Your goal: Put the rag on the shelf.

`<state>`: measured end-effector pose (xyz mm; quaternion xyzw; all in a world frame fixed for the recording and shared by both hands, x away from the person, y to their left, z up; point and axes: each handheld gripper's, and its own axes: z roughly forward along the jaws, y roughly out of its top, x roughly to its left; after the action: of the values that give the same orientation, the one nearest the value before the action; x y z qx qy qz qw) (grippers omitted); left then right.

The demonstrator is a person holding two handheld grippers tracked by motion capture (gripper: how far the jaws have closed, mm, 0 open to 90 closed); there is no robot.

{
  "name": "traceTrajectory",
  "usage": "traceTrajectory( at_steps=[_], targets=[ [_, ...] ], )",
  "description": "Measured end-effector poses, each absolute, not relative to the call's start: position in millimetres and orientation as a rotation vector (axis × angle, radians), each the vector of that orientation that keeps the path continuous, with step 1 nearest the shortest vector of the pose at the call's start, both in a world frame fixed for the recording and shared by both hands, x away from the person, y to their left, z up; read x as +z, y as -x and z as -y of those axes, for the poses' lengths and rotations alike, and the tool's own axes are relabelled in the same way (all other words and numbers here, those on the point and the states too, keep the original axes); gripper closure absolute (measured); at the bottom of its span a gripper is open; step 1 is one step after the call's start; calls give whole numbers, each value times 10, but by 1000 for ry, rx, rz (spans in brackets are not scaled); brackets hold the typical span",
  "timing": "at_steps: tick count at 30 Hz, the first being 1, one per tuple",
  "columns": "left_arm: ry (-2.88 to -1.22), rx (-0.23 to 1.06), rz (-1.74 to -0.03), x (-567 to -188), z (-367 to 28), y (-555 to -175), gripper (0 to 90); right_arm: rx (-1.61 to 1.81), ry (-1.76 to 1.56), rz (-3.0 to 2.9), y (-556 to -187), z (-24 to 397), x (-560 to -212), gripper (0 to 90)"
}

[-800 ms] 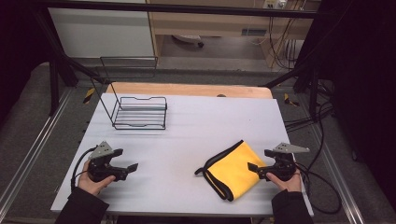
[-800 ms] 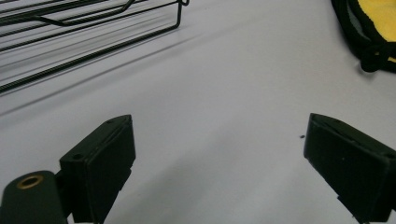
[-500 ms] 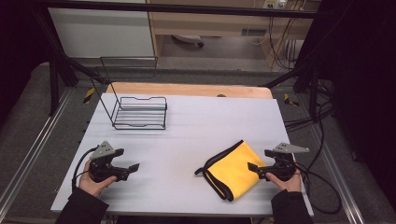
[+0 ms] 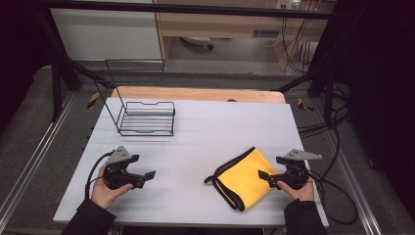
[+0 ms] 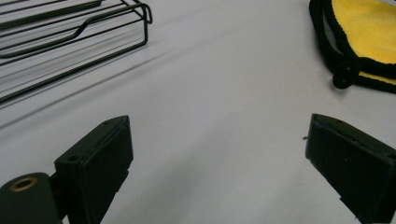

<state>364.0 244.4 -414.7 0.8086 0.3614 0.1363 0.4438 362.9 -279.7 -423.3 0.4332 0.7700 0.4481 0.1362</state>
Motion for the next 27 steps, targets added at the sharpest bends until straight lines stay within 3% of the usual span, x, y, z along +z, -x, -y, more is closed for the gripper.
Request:
traceTrajectory(
  at_steps=[14,27],
  targets=[
    [-2106,273,-776,-3992,-1524,-3690,108,1289,-1256,-2224,-3638,2787,-4223,9],
    [-2191,197,-772,-4073,-689,-3822,242,1285,-1256,-2228,-3644,2779,-4228,11]
  ],
)
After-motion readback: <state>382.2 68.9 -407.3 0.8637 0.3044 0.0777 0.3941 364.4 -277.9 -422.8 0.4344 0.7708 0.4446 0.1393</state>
